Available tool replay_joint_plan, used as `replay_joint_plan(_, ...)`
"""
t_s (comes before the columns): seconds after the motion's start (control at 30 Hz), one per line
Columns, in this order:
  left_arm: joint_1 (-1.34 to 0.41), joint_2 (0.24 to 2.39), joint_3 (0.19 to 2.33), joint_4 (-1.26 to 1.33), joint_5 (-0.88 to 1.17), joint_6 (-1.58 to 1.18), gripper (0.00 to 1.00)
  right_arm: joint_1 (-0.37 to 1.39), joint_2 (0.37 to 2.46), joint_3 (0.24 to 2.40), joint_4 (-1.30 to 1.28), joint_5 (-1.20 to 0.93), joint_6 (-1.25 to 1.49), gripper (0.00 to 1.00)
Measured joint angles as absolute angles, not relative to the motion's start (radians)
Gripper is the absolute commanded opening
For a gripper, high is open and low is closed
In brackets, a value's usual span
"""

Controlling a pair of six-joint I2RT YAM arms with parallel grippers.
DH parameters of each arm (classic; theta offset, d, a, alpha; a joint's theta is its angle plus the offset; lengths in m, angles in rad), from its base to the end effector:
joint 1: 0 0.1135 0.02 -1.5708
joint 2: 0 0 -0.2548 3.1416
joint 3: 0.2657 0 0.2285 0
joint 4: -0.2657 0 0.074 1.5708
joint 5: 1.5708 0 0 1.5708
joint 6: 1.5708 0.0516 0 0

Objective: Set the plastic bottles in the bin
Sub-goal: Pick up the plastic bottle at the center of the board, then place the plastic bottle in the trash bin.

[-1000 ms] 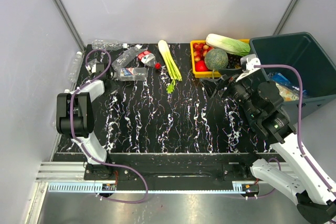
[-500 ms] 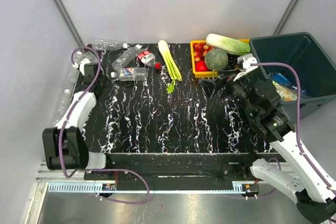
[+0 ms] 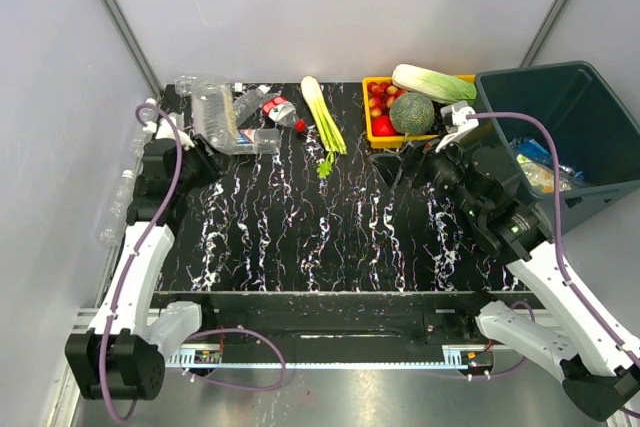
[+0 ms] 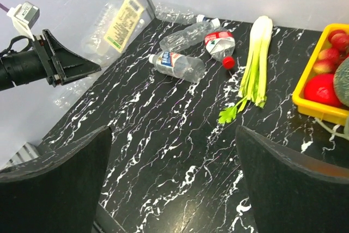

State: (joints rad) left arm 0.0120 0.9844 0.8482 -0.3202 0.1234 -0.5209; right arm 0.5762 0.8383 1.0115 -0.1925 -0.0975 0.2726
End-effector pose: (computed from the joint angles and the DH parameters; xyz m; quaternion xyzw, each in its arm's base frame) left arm 0.2180 -0.0037 0.3001 -0.1916 0.8258 -0.1835 0.4976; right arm 0.1497 0.1033 0.3976 -0.1416 0.6997 0.3197 0.6230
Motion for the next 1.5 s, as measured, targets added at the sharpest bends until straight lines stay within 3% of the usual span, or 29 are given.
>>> replay_joint_plan(0.3, -0.204, 0.913, 0.764, -0.323, 0.42, -0.398, 0.0, 0.576, 0.886, 0.996, -0.161, -0.13, 0.392, 0.99)
replay_joint_plan(0.57, -0.328, 0.861, 0.736, -0.385, 0.548, -0.283, 0.0, 0.576, 1.024, 0.959, -0.031, -0.186, 0.574, 0.97)
replay_joint_plan(0.93, -0.398, 0.794, 0.736, -0.427, 0.532, -0.223, 0.0, 0.58, 1.253, 0.955, 0.061, -0.161, 0.899, 0.97)
replay_joint_plan(1.27, -0.4, 0.772, 0.736, -0.428, 0.493, -0.216, 0.0, 0.641, 1.378, 0.977, 0.094, -0.148, 1.01, 0.97)
replay_joint_plan(1.4, -0.4, 0.76, 0.736, -0.427, 0.493, -0.216, 0.0, 0.655, 1.404, 0.975, 0.161, -0.148, 1.06, 0.87)
replay_joint_plan(1.5, -0.4, 0.753, 0.736, -0.424, 0.493, -0.217, 0.01, 0.661, 1.408, 0.966, 0.223, -0.144, 1.087, 0.67)
